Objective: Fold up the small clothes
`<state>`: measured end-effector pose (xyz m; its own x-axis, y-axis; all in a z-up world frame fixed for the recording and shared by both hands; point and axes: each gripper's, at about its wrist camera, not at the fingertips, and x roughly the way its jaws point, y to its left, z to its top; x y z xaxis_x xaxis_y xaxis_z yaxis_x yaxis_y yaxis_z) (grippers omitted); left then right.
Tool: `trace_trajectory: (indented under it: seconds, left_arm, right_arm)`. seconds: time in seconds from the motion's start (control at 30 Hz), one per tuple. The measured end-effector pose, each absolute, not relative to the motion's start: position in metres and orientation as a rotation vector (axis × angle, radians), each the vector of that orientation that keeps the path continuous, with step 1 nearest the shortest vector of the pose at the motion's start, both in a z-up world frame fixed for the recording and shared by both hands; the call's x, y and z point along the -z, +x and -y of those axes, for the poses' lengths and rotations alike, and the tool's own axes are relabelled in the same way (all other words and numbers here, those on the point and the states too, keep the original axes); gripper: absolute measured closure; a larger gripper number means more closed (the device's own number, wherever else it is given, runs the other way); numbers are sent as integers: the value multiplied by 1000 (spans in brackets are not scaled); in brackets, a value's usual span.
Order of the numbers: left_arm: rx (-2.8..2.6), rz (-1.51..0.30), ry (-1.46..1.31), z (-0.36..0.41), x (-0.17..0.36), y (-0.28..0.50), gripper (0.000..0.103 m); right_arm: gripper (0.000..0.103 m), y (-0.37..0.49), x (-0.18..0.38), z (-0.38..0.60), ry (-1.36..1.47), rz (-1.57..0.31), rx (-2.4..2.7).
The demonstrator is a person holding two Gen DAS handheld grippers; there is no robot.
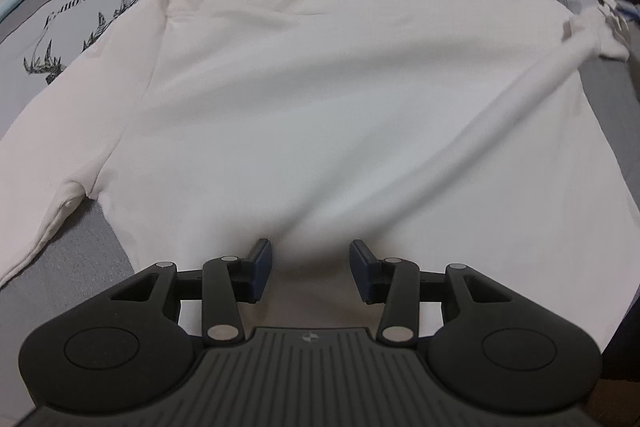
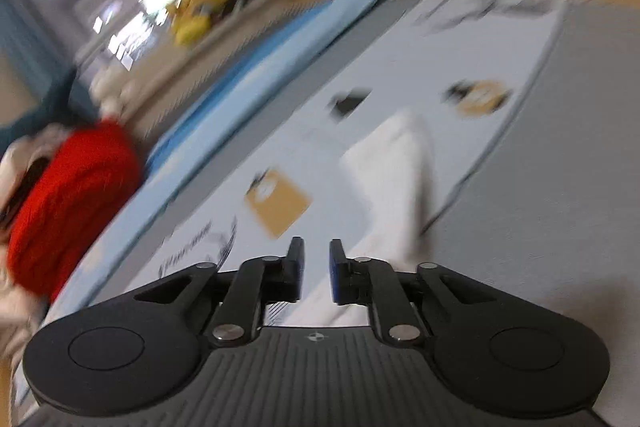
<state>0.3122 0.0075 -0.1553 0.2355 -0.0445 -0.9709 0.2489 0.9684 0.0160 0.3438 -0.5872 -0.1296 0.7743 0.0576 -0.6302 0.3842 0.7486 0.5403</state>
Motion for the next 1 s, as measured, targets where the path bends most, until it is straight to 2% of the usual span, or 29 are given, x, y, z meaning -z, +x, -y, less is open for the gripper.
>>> trace_trajectory:
  seconds: [0.03,0.07,0.13,0.23,0.33,0.47,0.63,0.73,0.77,0.8,0.83,0.9,1.0]
  left_arm:
    - [200,-1328,183,-8,158,311,55]
    - [201,-1337,189,-7,161,311,55]
    - [208,-1351,202,-8,166,309,55]
    - [227,-1348,202,-11,166,308,55]
    - [234,-1354,183,-15,166,309,54]
    - [239,-1352,208,-12,166,311,53]
    - [235,-1346,218,-9,167,308,52]
    - [232,-1344,217,-7,168,307,52]
    - [231,-1344,218,-6,168,306,51]
    - [230,-1344,220,-6,168,306,51]
    - [230,-1344,222,-6,167,306,51]
    - [232,-1345,222,-6,168,307,51]
    - [238,-1347,216,-8,168,308,51]
  right_arm:
    - [66,354,137,585,703,-715,216]
    - [64,362,144,587,700,-740,244]
    - [67,371,157,594,715,-746,308]
    - [67,348,150,615,715,-549,563]
    - [65,327,148,639,766,-465,704]
    - [65,315,141,638,773,-401,622]
    - [55,345,143,616,706,-506,488]
    - [54,377,162,610,660,-668,535]
    - [55,380,167,607,644,-672,553]
    - [58,382,166,603,604,-660,564]
    - [75,388,165,599,556,-672,564]
    - [97,395,162,594,509,-689,560]
    - [98,391,134,601,584,-547,513]
